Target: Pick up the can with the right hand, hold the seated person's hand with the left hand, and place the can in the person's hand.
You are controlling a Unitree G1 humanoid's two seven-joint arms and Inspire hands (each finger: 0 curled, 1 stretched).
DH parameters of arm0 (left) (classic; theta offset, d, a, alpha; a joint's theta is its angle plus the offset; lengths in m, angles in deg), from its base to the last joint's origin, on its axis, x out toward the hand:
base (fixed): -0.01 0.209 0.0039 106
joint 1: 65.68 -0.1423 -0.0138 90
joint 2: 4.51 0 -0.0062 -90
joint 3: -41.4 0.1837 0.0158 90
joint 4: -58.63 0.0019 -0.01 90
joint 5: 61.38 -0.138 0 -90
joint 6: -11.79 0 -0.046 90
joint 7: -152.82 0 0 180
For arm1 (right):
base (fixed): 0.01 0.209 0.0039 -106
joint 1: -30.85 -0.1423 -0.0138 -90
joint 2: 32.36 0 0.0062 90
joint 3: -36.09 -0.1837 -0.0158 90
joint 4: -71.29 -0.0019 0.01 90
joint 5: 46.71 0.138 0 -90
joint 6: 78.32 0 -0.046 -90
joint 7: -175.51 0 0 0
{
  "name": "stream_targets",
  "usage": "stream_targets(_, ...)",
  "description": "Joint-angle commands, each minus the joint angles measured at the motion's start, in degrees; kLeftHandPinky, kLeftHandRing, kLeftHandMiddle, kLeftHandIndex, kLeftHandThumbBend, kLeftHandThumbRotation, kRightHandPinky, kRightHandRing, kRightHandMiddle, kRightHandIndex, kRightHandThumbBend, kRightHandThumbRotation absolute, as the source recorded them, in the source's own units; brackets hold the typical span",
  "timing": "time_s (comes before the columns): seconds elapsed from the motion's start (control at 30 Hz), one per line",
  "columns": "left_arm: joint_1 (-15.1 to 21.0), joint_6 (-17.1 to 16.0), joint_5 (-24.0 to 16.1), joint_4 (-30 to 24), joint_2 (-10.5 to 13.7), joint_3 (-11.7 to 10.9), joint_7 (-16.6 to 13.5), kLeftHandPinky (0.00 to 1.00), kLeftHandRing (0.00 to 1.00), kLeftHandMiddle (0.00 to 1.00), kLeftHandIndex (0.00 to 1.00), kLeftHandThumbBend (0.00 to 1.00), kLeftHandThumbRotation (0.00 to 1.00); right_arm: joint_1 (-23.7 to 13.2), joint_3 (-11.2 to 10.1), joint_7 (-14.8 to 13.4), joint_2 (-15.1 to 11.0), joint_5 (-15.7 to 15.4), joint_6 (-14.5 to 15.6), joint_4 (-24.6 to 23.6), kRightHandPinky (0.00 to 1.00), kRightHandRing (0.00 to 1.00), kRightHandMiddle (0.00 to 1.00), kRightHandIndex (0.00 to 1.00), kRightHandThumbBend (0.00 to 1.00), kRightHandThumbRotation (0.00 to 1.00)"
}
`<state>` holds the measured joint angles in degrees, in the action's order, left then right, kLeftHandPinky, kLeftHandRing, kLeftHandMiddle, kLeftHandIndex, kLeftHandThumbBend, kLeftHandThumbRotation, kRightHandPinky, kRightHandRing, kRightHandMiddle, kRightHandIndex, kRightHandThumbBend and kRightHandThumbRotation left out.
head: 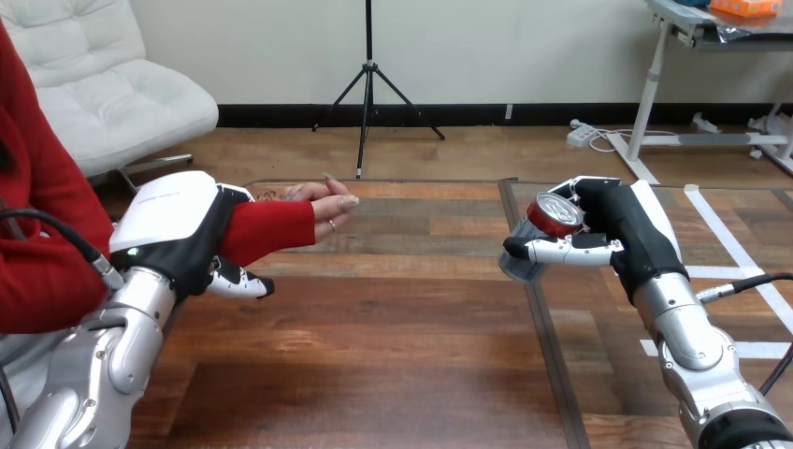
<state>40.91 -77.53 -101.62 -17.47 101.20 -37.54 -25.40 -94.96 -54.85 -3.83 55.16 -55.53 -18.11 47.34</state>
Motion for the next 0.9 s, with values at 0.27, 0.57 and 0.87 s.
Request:
stream_targets(0.27, 2.08, 0.36, -0.26, -2.23, 0.84, -0.42, 0.35, 0.41, 0.50, 0.55, 0.57, 0.71, 0.00, -6.18, -1.31, -0.46, -1.71, 1.03, -0.67, -3.22, 0.32, 0.37, 0.42, 0.44, 0.83, 0.00)
stream_targets(0.57, 2.08, 0.49, -0.24, -2.17, 0.80, -0.34, 0.31, 0.42, 0.50, 0.56, 0.57, 0.71, 0.00, -6.18, -1.15, -0.50, -1.75, 0.83, -1.20, -3.07, 0.32, 0.37, 0.42, 0.44, 0.83, 0.00)
stream_targets(0.87, 2.11, 0.78, -0.08, -2.22, 0.75, -0.33, 0.82, 0.41, 0.50, 0.55, 0.55, 0.72, 0.00, -6.28, -1.41, -0.04, -1.50, 1.30, -1.11, -3.02, 0.32, 0.37, 0.42, 0.44, 0.82, 0.00)
